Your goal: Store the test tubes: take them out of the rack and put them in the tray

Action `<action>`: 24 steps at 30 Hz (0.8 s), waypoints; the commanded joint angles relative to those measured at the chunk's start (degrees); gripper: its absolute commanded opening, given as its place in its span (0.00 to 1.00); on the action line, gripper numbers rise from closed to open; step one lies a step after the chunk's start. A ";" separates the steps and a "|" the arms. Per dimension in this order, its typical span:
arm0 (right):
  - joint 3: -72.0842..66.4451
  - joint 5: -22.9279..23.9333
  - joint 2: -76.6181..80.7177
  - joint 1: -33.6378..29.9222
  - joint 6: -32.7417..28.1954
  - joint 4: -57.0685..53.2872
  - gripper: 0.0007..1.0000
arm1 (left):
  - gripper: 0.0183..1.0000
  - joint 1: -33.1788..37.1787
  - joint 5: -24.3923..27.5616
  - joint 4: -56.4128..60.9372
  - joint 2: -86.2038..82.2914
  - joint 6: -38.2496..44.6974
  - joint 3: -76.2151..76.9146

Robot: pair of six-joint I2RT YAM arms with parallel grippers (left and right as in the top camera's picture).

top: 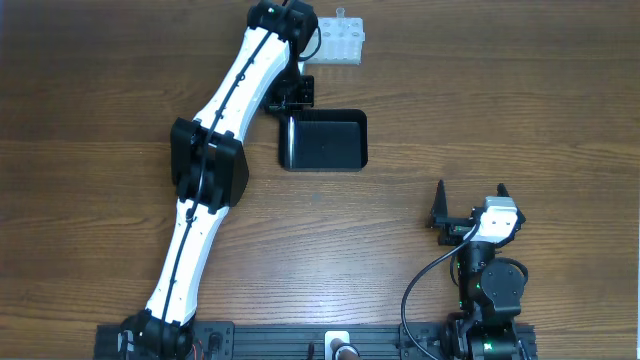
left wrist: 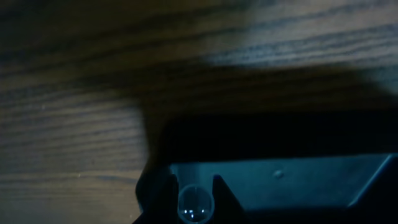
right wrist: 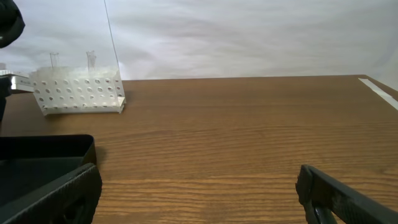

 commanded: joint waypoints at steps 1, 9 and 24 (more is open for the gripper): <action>-0.31 -0.09 -0.52 0.13 -0.44 -0.28 0.99 | 0.07 0.31 -0.70 1.40 1.01 0.83 -0.22; -0.31 -0.09 -0.52 0.13 -0.44 -0.28 0.99 | 0.07 0.28 -0.70 1.64 2.19 0.85 -0.22; -0.31 -0.09 -0.52 0.13 -0.44 -0.28 0.99 | 0.27 0.28 -0.70 2.45 2.36 0.83 -0.20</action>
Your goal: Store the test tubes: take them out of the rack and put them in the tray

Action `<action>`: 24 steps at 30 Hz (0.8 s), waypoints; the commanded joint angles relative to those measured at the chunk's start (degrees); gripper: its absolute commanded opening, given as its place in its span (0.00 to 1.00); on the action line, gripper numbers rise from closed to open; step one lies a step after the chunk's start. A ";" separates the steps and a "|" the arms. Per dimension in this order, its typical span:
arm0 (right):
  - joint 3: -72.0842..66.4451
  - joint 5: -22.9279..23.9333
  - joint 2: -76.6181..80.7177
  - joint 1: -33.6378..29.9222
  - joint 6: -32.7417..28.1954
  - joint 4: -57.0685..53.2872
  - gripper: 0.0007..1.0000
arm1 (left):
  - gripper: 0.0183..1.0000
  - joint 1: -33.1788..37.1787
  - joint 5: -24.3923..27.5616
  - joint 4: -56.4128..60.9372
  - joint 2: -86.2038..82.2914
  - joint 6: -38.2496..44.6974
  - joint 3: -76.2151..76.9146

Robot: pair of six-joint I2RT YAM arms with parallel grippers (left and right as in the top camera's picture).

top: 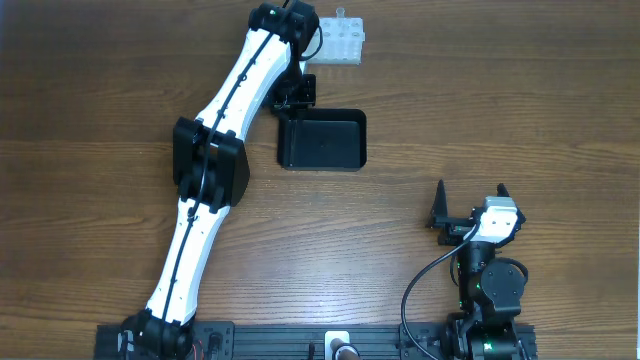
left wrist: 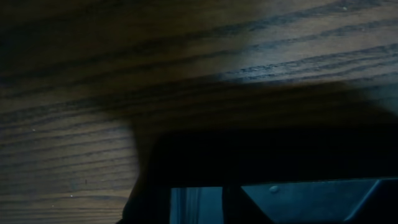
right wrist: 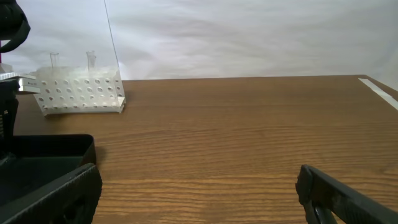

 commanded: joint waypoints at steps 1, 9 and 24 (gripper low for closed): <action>-0.31 -0.09 -0.52 0.13 -0.46 -0.26 0.99 | 0.27 0.24 -0.68 0.17 1.49 0.66 -0.20; -0.31 -0.09 -0.52 0.13 -0.46 -0.24 0.99 | 0.26 -1.92 -0.72 -3.48 -1.68 0.66 2.91; -0.31 -0.09 -0.52 0.13 -0.46 -0.26 0.99 | 0.41 -2.73 -8.66 4.66 -15.21 -1.05 3.15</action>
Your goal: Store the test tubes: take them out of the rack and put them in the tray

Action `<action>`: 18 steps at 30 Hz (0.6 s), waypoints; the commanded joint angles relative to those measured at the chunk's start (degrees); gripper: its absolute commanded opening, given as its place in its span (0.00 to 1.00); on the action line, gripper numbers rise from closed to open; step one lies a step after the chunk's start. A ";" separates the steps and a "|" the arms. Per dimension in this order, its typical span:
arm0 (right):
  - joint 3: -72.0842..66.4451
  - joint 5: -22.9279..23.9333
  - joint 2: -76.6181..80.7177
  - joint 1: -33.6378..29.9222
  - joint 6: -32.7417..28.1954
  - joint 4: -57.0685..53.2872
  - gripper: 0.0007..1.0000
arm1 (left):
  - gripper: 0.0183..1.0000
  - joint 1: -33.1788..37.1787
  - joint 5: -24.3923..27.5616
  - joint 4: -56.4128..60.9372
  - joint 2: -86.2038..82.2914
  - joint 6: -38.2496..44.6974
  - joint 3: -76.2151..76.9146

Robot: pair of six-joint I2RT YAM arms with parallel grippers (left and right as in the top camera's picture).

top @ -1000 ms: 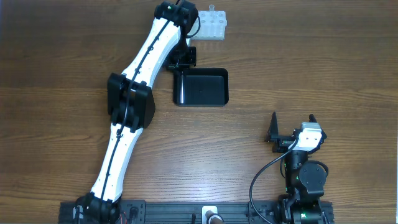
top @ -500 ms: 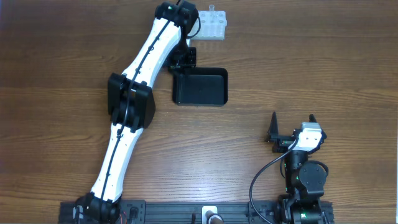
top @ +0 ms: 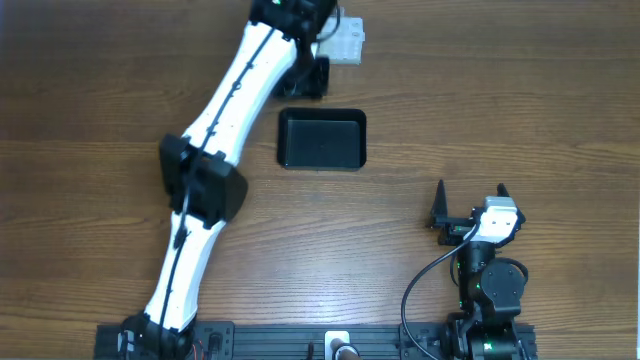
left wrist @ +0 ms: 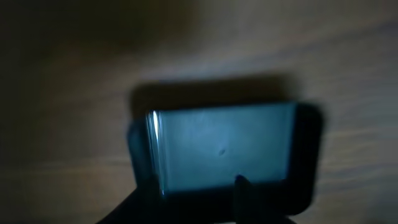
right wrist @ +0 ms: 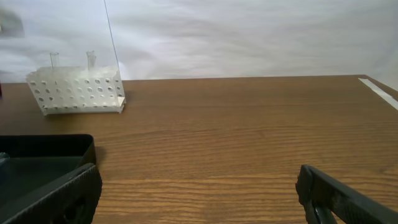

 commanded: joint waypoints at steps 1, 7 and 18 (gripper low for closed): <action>-0.31 -0.09 -0.52 0.13 -0.44 -0.26 0.99 | 0.42 1.14 -4.11 5.14 -4.59 -0.57 1.38; -0.31 -0.09 -0.52 0.13 -0.44 -0.26 0.99 | 0.47 1.25 -7.19 12.92 -4.81 -0.35 1.38; -0.31 -0.09 -0.52 0.13 -0.44 -0.26 0.99 | 0.51 3.48 -11.15 25.22 -2.47 2.99 1.38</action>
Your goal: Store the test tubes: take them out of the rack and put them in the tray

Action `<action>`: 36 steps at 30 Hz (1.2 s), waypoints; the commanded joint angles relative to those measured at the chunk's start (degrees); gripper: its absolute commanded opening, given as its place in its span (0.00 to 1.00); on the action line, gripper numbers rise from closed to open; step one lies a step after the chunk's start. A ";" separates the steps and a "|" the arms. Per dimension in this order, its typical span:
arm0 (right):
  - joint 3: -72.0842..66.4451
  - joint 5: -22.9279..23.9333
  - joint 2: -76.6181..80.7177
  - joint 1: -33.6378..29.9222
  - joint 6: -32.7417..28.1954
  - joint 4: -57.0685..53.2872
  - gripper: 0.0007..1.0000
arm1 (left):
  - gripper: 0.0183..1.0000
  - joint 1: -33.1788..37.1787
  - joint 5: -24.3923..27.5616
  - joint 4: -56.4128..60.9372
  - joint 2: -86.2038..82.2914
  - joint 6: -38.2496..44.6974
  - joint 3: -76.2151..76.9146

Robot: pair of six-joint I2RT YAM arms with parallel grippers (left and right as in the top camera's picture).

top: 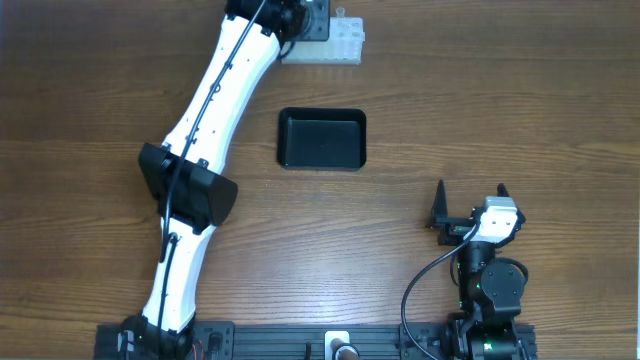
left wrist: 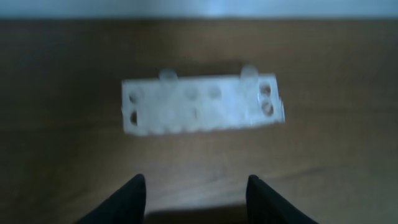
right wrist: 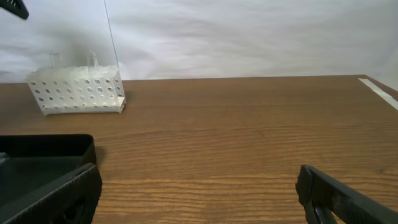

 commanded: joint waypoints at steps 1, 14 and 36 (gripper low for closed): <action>-0.31 -0.09 -0.52 0.13 -0.42 -0.26 0.99 | 0.52 2.27 -2.73 3.61 1.88 1.55 0.76; -0.31 -0.09 -0.52 0.13 -0.42 -0.26 0.99 | 0.53 2.95 -2.67 11.74 8.35 2.60 0.76; -0.31 -0.09 -0.52 0.13 -0.42 -0.26 0.99 | 0.58 2.71 -3.17 21.24 13.86 5.64 0.76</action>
